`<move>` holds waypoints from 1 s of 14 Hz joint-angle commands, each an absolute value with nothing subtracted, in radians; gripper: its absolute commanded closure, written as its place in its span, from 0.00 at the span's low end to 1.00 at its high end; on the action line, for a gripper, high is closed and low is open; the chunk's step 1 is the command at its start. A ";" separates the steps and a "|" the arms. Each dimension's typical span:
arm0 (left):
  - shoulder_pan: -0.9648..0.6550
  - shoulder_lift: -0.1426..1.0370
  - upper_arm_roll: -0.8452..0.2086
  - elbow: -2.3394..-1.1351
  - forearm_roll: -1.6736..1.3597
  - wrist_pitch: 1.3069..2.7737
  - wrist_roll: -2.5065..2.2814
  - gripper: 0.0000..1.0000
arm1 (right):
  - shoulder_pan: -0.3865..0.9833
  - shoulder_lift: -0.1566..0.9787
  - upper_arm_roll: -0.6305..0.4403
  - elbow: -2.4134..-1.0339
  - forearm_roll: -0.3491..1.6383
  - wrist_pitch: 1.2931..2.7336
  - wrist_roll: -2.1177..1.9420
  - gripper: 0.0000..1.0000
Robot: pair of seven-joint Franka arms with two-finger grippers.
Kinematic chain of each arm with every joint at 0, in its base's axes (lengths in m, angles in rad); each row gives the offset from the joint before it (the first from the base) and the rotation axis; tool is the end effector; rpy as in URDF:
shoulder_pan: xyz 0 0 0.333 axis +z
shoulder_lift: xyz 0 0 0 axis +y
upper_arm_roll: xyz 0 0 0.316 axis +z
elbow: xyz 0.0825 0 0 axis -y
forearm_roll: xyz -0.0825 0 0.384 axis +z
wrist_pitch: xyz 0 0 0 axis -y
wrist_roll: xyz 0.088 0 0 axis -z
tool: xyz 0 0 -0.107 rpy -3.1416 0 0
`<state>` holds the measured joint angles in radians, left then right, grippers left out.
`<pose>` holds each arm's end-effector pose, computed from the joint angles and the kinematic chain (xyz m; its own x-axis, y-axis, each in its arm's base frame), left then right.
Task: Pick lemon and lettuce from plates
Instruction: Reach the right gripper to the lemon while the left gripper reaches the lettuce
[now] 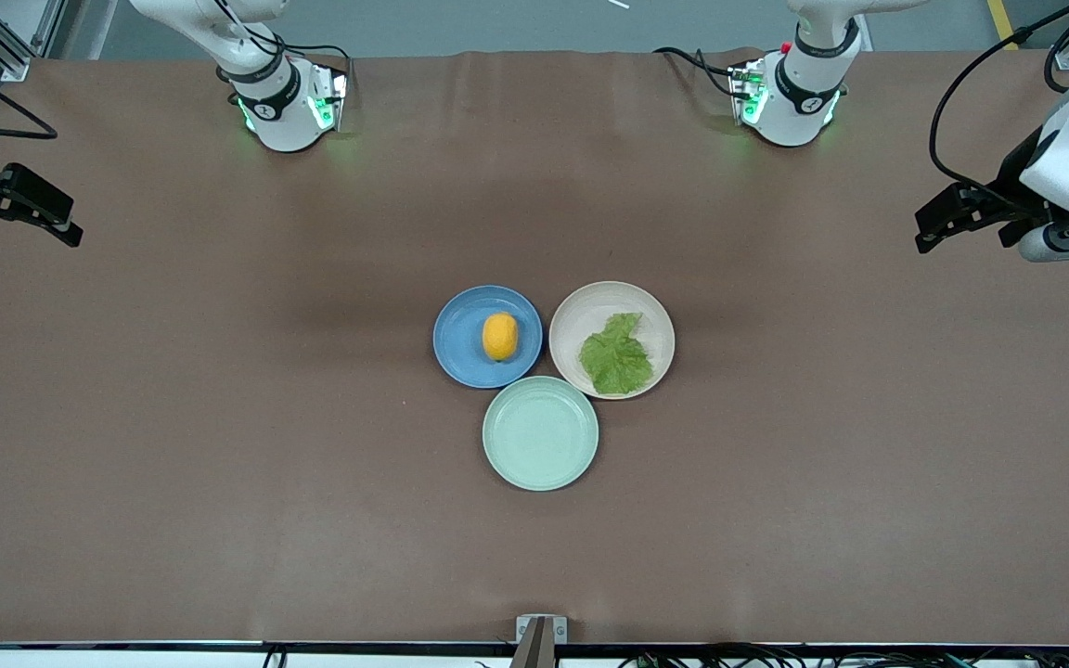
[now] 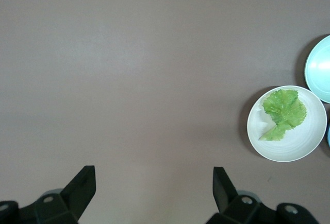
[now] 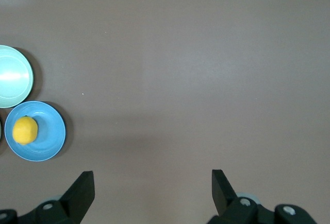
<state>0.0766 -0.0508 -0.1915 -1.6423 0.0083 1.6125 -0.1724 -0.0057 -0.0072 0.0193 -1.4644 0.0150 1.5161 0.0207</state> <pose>0.5387 -0.0640 0.6217 0.9981 0.0572 0.0228 0.0575 -0.9982 -0.0142 0.5465 0.0092 0.6735 0.9983 -0.0063 0.0586 -0.0054 -0.9999 -0.0160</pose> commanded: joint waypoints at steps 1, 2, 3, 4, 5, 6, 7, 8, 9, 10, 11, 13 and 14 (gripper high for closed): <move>0.083 -0.061 -0.193 -1.638 0.003 1.611 -0.144 0.00 | -0.011 -0.005 0.025 -1.448 0.023 1.508 0.011 0.00; 0.083 -0.060 -0.193 -1.637 0.003 1.611 -0.144 0.00 | -0.009 -0.005 0.025 -1.447 0.023 1.508 0.011 0.00; 0.083 -0.057 -0.193 -1.635 0.003 1.611 -0.143 0.00 | -0.005 -0.005 0.025 -1.448 0.023 1.508 0.012 0.00; 0.083 -0.054 -0.192 -1.632 0.002 1.611 -0.143 0.00 | -0.005 -0.005 0.025 -1.448 0.023 1.508 0.012 0.00; 0.083 -0.048 -0.193 -1.625 0.002 1.611 -0.144 0.00 | -0.005 -0.005 0.026 -1.447 0.023 1.508 0.012 0.00; 0.081 -0.034 -0.193 -1.620 0.002 1.611 -0.144 0.00 | -0.005 -0.005 0.026 -1.448 0.025 1.506 0.014 0.00; 0.077 -0.025 -0.193 -1.623 0.003 1.611 -0.146 0.00 | -0.003 -0.003 0.026 -1.448 0.025 1.506 0.023 0.00; 0.065 -0.018 -0.202 -1.637 0.002 1.614 -0.172 0.00 | 0.008 0.001 0.026 -1.448 0.032 1.506 0.026 0.00; 0.055 -0.015 -0.224 -1.650 0.002 1.626 -0.222 0.00 | 0.030 0.003 0.026 -1.448 0.034 1.508 0.026 0.00; 0.054 -0.002 -0.247 -1.657 0.002 1.647 -0.318 0.00 | 0.078 0.017 0.026 -1.450 0.032 1.514 0.031 0.00; 0.054 0.017 -0.277 -1.663 0.002 1.664 -0.412 0.00 | 0.118 0.037 0.026 -1.450 0.031 1.519 0.066 0.00; 0.054 0.061 -0.336 -1.681 0.002 1.727 -0.588 0.00 | 0.213 0.093 0.026 -1.447 0.019 1.534 0.196 0.00; 0.054 0.077 -0.362 -1.715 0.002 1.785 -0.683 0.00 | 0.245 0.106 0.025 -1.447 0.020 1.572 0.228 0.00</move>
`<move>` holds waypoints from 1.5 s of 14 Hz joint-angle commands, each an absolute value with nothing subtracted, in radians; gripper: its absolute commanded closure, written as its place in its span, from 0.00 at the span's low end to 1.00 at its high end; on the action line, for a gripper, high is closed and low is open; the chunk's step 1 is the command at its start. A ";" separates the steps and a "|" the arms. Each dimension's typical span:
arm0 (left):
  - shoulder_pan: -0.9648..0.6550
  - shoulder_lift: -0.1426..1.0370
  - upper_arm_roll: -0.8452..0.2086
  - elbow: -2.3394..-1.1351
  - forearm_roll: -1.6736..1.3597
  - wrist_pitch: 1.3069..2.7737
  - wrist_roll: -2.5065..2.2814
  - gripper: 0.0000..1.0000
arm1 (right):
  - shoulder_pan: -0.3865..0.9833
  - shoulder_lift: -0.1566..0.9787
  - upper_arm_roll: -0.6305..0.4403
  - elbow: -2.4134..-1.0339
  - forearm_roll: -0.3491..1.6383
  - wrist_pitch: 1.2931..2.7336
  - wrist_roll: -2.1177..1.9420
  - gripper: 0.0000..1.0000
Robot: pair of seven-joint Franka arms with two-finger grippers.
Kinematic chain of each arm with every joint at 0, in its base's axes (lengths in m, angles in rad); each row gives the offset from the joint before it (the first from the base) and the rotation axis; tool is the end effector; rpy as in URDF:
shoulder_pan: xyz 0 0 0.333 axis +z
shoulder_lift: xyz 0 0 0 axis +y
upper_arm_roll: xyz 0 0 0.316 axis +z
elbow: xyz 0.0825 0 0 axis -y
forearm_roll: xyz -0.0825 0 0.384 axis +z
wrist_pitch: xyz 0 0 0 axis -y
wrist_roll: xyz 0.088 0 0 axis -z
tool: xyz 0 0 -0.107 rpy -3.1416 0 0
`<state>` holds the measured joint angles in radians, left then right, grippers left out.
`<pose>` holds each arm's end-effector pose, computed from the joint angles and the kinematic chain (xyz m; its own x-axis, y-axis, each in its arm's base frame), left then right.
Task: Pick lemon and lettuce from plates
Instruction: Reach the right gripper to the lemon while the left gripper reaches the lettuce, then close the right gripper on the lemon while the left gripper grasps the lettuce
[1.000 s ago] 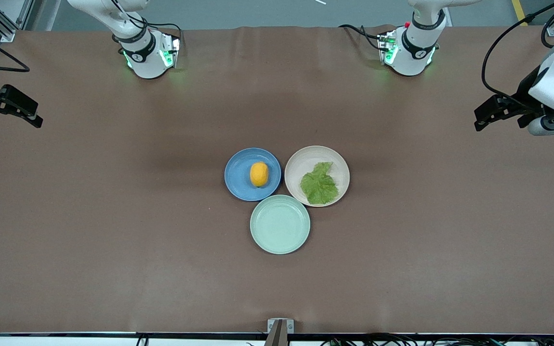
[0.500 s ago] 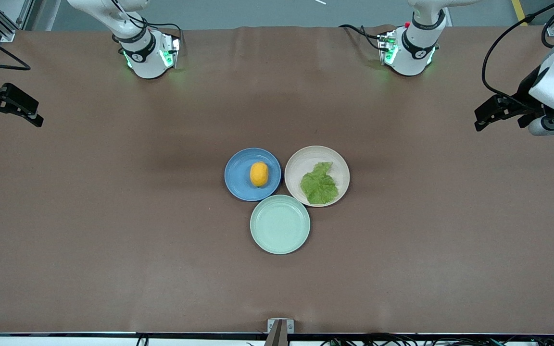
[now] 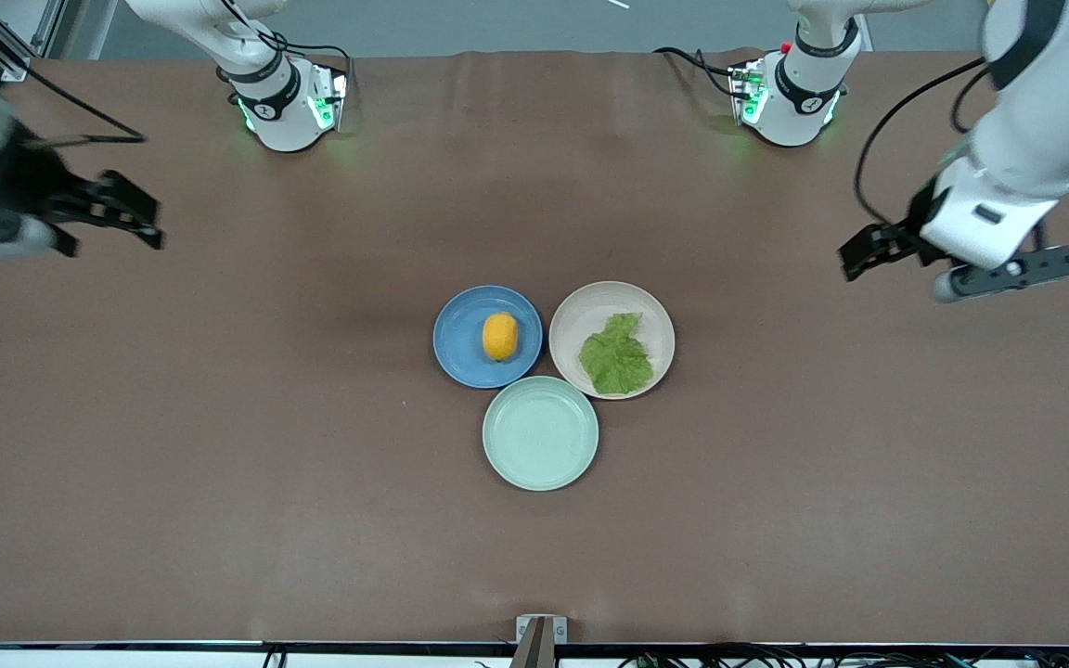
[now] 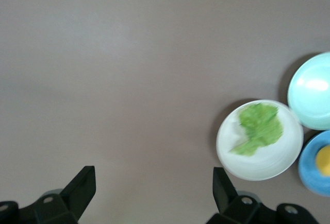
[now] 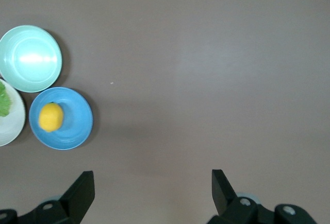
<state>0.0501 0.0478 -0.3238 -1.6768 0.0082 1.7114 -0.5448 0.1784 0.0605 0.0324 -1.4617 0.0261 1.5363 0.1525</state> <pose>0.5554 -0.1513 0.5606 0.9636 0.2669 -0.0128 0.2669 -0.9637 0.0005 0.5574 0.1216 0.6388 0.9982 0.0591 0.0097 0.0594 -0.9978 -0.0298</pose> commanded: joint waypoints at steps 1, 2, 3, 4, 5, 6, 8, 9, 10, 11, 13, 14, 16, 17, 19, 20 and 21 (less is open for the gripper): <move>0.054 0.090 -0.391 -1.762 0.002 1.860 -0.784 0.00 | 0.282 0.127 0.026 -1.454 0.021 1.633 0.241 0.00; 0.054 0.104 -0.414 -1.804 0.002 1.924 -0.870 0.00 | 0.334 0.150 0.028 -1.463 0.025 1.643 0.247 0.00; 0.052 0.129 -0.435 -1.840 0.002 1.992 -0.958 0.00 | 0.395 0.175 0.028 -1.466 0.032 1.629 0.255 0.00; 0.038 0.156 -0.449 -1.865 0.003 2.047 -1.038 0.00 | 0.466 0.205 0.028 -1.471 0.031 1.620 0.314 0.00; 0.009 0.188 -0.449 -1.876 0.008 2.086 -1.119 0.00 | 0.506 0.240 0.028 -1.471 0.035 1.634 0.374 0.00; -0.020 0.234 -0.449 -1.876 0.015 2.117 -1.219 0.00 | 0.547 0.277 0.028 -1.473 0.041 1.664 0.420 0.00; -0.073 0.316 -0.449 -1.875 0.078 2.175 -1.445 0.00 | 0.590 0.345 0.028 -1.492 0.063 1.748 0.468 0.00; -0.101 0.357 -0.449 -1.870 0.121 2.196 -1.567 0.01 | 0.607 0.380 0.028 -1.502 0.101 1.806 0.485 0.00; -0.112 0.394 -0.451 -1.867 0.152 2.209 -1.659 0.02 | 0.620 0.412 0.026 -1.512 0.121 1.859 0.492 0.00; -0.130 0.429 -0.451 -1.861 0.176 2.227 -1.746 0.04 | 0.630 0.451 0.026 -1.519 0.123 1.914 0.512 0.00; -0.159 0.491 -0.449 -1.850 0.192 2.259 -1.869 0.09 | 0.658 0.527 0.026 -1.519 0.114 1.980 0.557 0.00; -0.164 0.520 -0.449 -1.836 0.195 2.264 -1.922 0.11 | 0.664 0.554 0.026 -1.519 0.114 2.012 0.558 0.00; -0.189 0.578 -0.446 -1.793 0.196 2.266 -2.021 0.17 | 0.679 0.606 0.025 -1.520 0.112 2.077 0.560 0.00; -0.201 0.604 -0.443 -1.777 0.202 2.267 -2.066 0.17 | 0.681 0.627 0.023 -1.523 0.112 2.106 0.571 0.00; -0.207 0.633 -0.442 -1.763 0.260 2.267 -2.130 0.19 | 0.689 0.646 0.023 -1.545 0.109 2.146 0.604 0.00; -0.207 0.653 -0.443 -1.750 0.285 2.269 -2.153 0.19 | 0.690 0.650 0.021 -1.563 0.109 2.167 0.604 0.00; -0.215 0.673 -0.443 -1.744 0.305 2.269 -2.181 0.20 | 0.690 0.655 0.020 -1.578 0.109 2.190 0.604 0.00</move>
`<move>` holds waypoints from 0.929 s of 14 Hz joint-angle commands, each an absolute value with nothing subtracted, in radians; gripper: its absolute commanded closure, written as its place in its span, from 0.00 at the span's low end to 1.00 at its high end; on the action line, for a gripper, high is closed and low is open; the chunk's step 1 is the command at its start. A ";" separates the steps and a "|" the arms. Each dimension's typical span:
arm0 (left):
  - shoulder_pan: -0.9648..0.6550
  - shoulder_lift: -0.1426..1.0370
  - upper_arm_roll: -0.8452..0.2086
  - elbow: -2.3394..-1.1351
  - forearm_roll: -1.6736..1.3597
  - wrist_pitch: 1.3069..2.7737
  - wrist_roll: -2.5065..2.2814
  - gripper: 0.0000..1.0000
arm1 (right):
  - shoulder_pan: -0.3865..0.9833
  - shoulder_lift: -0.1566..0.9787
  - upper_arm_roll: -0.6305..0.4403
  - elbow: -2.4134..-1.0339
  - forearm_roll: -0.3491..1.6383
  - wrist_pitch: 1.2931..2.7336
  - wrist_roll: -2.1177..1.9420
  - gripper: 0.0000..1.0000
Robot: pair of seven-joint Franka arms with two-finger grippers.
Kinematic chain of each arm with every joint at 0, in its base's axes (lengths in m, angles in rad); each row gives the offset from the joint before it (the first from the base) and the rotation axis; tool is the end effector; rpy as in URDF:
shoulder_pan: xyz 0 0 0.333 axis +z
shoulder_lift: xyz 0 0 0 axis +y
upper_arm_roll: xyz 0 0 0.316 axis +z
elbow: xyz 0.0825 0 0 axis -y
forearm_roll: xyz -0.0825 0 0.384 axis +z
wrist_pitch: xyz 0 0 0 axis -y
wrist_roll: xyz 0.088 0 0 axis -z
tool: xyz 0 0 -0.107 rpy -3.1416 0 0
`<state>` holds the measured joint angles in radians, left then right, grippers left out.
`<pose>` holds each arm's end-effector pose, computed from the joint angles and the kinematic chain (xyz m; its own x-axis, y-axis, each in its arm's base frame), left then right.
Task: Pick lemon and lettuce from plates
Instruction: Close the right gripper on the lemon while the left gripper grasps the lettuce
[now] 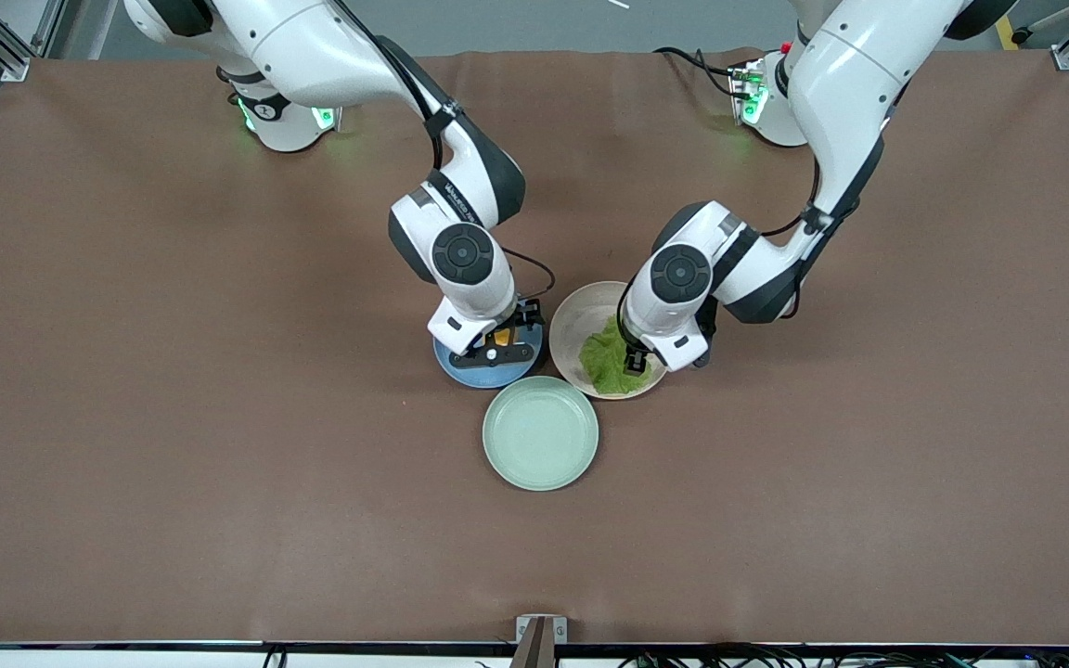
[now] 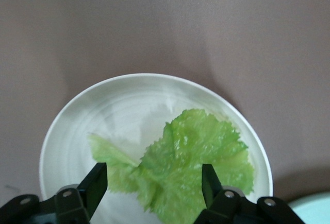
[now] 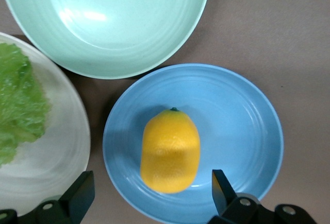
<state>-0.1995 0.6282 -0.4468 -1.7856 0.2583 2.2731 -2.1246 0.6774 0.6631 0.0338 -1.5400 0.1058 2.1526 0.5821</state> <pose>0.5342 -0.3681 0.2238 0.1988 0.9796 -0.0291 0.9754 -0.2007 -0.0907 0.5303 0.4580 0.2600 0.9926 0.0647 -0.1032 0.0589 -0.9965 -0.0588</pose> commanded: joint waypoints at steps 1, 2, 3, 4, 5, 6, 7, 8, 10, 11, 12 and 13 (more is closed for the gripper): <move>-0.222 0.684 -0.443 -1.743 0.317 2.269 -2.200 0.21 | 0.689 0.660 0.020 -1.588 0.109 2.203 0.604 0.00; -0.224 0.692 -0.443 -1.743 0.325 2.270 -2.209 0.25 | 0.683 0.661 0.018 -1.592 0.109 2.206 0.604 0.00; -0.224 0.692 -0.443 -1.743 0.325 2.273 -2.209 0.30 | 0.683 0.667 0.020 -1.592 0.109 2.206 0.604 0.00; -0.222 0.693 -0.443 -1.744 0.325 2.278 -2.210 0.38 | 0.686 0.675 0.020 -1.592 0.109 2.210 0.606 0.00; -0.224 0.696 -0.443 -1.744 0.325 2.278 -2.214 0.49 | 0.683 0.681 0.020 -1.592 0.110 2.223 0.606 0.00; -0.222 0.696 -0.443 -1.743 0.327 2.278 -2.215 0.64 | 0.687 0.690 0.020 -1.594 0.112 2.235 0.609 0.00; -0.222 0.693 -0.443 -1.743 0.328 2.278 -2.214 0.78 | 0.689 0.702 0.020 -1.594 0.112 2.246 0.609 0.00; -0.222 0.690 -0.442 -1.743 0.331 2.278 -2.210 0.90 | 0.689 0.712 0.020 -1.594 0.110 2.258 0.607 0.00; -0.221 0.678 -0.442 -1.744 0.372 2.276 -2.209 1.00 | 0.693 0.727 0.020 -1.594 0.112 2.269 0.609 0.00; -0.216 0.672 -0.443 -1.744 0.394 2.272 -2.210 1.00 | 0.693 0.730 0.020 -1.594 0.112 2.269 0.609 0.02; -0.213 0.651 -0.443 -1.744 0.399 2.269 -2.210 1.00 | 0.695 0.730 0.020 -1.592 0.110 2.267 0.607 0.22; -0.210 0.634 -0.445 -1.744 0.399 2.267 -2.204 1.00 | 0.695 0.729 0.020 -1.592 0.110 2.263 0.607 0.42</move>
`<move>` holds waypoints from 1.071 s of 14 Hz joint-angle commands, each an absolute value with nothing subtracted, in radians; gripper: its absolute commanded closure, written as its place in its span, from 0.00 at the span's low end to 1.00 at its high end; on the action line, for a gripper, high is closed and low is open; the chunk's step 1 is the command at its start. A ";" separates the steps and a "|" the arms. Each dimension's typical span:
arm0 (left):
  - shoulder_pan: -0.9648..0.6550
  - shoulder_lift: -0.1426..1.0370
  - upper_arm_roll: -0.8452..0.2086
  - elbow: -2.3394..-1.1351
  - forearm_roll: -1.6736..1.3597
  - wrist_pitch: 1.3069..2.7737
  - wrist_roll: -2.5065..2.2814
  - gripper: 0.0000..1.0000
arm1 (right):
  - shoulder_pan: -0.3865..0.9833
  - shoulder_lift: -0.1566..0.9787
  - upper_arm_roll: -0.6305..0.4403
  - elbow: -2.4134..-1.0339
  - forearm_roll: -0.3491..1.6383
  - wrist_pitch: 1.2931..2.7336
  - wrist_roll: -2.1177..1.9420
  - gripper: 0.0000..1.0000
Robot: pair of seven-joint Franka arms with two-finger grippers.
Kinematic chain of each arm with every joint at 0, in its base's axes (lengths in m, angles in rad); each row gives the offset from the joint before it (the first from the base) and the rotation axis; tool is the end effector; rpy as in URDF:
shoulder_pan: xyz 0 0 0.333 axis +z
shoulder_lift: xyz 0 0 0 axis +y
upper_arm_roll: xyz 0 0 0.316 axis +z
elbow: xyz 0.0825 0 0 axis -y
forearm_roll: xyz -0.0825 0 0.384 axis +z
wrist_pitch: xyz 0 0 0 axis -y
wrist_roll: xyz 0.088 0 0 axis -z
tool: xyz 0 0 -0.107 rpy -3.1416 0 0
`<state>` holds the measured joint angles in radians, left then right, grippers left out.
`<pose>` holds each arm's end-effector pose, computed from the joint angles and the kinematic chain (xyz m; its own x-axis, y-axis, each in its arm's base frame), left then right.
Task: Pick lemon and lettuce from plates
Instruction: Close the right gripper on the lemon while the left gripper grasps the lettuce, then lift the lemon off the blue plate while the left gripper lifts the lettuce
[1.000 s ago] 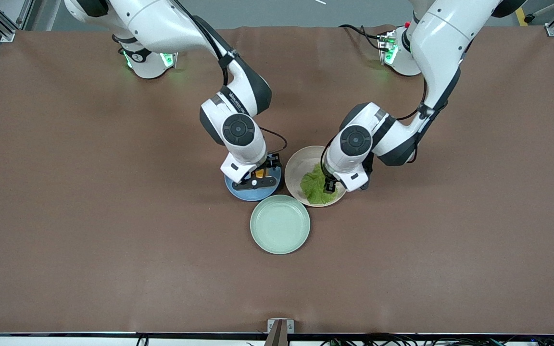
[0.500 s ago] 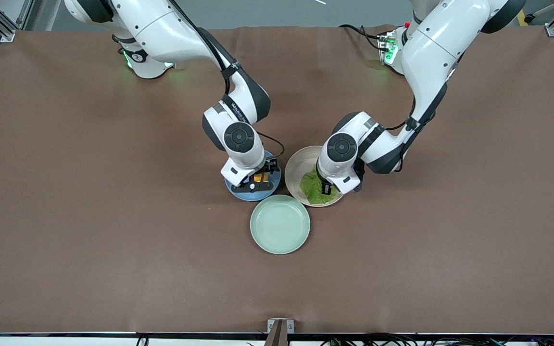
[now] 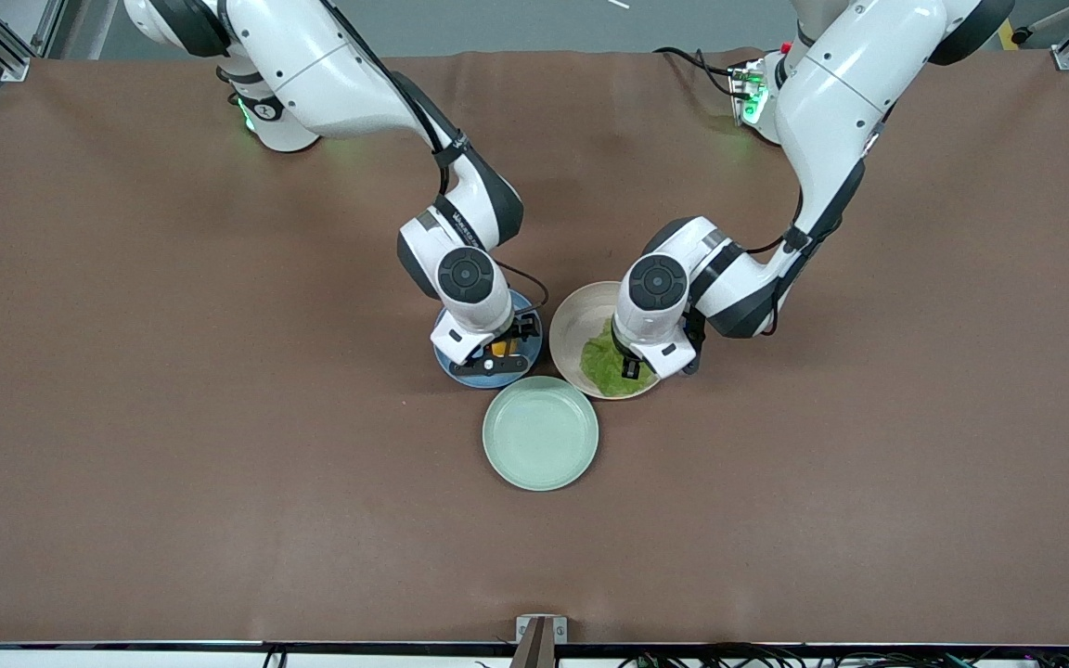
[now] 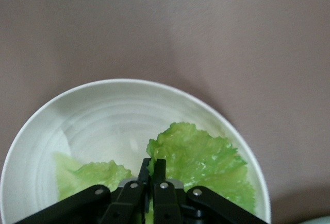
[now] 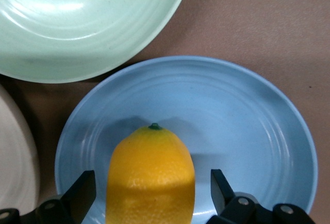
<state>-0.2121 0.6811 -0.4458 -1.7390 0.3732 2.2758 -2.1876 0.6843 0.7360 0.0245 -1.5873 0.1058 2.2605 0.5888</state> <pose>0.5417 -0.3755 0.2101 0.2145 0.9764 0.0261 0.9757 -0.2130 -0.0510 0.5243 0.4504 0.1976 0.9932 0.0462 -0.1070 0.0420 -0.9983 -0.0409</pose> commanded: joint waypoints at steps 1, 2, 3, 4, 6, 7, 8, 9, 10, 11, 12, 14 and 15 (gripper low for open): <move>-0.206 0.608 -0.445 -1.746 0.400 2.264 -2.201 1.00 | 0.695 0.726 0.020 -1.591 0.112 2.258 0.607 0.55; -0.201 0.580 -0.445 -1.747 0.400 2.261 -2.192 1.00 | 0.693 0.723 0.020 -1.589 0.112 2.255 0.607 0.67; -0.199 0.551 -0.445 -1.749 0.399 2.249 -2.169 1.00 | 0.690 0.721 0.020 -1.586 0.112 2.255 0.606 0.76; -0.192 0.522 -0.445 -1.750 0.400 2.225 -2.142 1.00 | 0.684 0.716 0.020 -1.586 0.112 2.252 0.603 0.79; -0.164 0.467 -0.446 -1.756 0.399 2.172 -2.056 1.00 | 0.675 0.681 0.017 -1.588 0.112 2.211 0.600 0.80; -0.137 0.444 -0.448 -1.766 0.399 2.166 -2.016 1.00 | 0.660 0.646 0.008 -1.588 0.110 2.138 0.597 0.80; -0.114 0.424 -0.448 -1.776 0.400 2.166 -1.979 1.00 | 0.637 0.599 -0.006 -1.589 0.109 2.061 0.594 0.80; -0.088 0.408 -0.449 -1.784 0.399 2.166 -1.933 1.00 | 0.614 0.562 -0.008 -1.592 0.103 1.987 0.592 0.80; -0.053 0.400 -0.451 -1.796 0.397 2.167 -1.890 1.00 | 0.585 0.527 -0.008 -1.598 0.075 1.924 0.592 0.80; -0.023 0.397 -0.453 -1.802 0.397 2.168 -1.861 1.00 | 0.556 0.493 -0.008 -1.627 0.046 1.892 0.588 0.82; -0.003 0.399 -0.453 -1.813 0.397 2.174 -1.829 1.00 | 0.525 0.438 -0.008 -1.685 0.014 1.888 0.556 0.83; 0.061 0.399 -0.454 -1.831 0.397 2.183 -1.754 1.00 | 0.409 0.347 -0.006 -1.785 -0.009 1.891 0.395 0.84; 0.092 0.399 -0.454 -1.845 0.397 2.183 -1.709 1.00 | 0.335 0.318 -0.005 -1.822 -0.009 1.893 0.276 0.84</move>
<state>0.0404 0.4211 -0.4428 -1.8023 0.3798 2.1675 -1.7681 0.4593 0.4243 -0.0259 -1.6797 0.0045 1.8680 0.4326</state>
